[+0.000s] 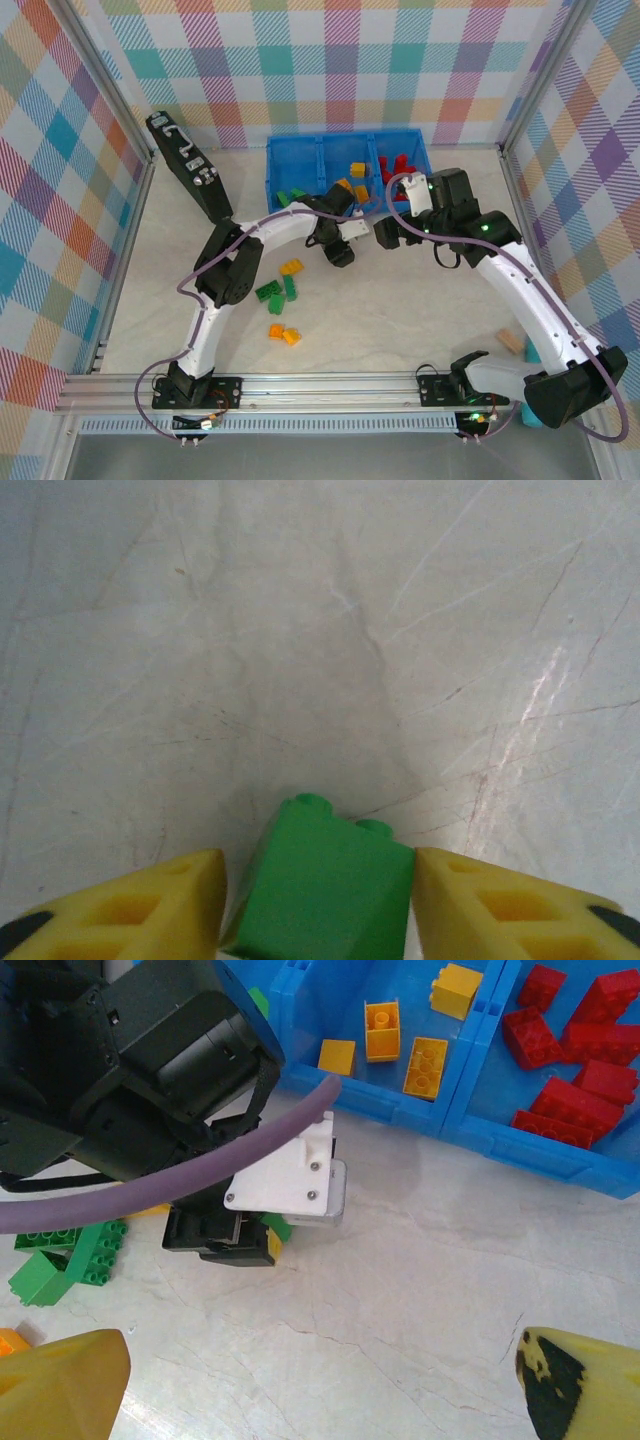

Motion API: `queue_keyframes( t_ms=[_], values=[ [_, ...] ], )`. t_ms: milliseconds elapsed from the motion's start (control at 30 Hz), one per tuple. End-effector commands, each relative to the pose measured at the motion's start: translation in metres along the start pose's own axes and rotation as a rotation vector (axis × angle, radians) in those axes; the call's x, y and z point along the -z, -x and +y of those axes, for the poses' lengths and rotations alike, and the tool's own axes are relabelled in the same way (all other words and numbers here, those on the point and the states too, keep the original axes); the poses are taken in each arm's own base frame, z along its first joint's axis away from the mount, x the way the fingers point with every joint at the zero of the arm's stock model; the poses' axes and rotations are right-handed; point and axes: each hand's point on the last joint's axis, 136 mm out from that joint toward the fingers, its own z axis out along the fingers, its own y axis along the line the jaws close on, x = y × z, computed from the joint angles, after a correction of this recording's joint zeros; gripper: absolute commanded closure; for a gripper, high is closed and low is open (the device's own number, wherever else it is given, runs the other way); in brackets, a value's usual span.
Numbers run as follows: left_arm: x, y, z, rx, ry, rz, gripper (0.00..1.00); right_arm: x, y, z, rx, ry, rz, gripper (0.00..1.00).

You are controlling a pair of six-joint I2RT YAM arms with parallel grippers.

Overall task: Sort the legos into containers by color
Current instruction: Pick up the lego from the center of the table.

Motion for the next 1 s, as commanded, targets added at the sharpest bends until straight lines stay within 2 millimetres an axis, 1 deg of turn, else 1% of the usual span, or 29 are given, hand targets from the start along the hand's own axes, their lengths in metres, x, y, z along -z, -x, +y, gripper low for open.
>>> queue_keyframes(
  t_ms=[0,167,300,433,600,833,967],
  values=[
    [-0.001,0.005,-0.009,-0.018,-0.033,0.000,0.53,0.007,0.009,-0.001,0.011,-0.007,-0.030,0.01],
    [0.002,0.002,-0.009,-0.007,-0.021,0.008,0.61,0.008,0.010,-0.003,0.011,-0.017,-0.040,0.01],
    [0.009,0.004,-0.005,0.002,0.011,-0.003,0.67,0.011,0.010,-0.004,0.011,-0.026,-0.052,0.01],
    [0.021,0.009,0.002,0.017,0.052,-0.019,0.68,0.013,0.009,-0.005,0.013,-0.032,-0.061,0.01],
    [0.044,0.013,0.017,0.054,0.122,-0.045,0.69,0.016,0.009,-0.005,0.016,-0.035,-0.068,0.01],
    [0.096,0.016,0.063,0.146,0.259,-0.151,0.70,0.018,0.007,-0.005,0.016,-0.035,-0.073,0.01],
    [0.126,0.014,0.103,0.222,0.390,-0.215,0.71,0.018,0.008,-0.004,0.018,-0.033,-0.081,0.01]
  ],
)
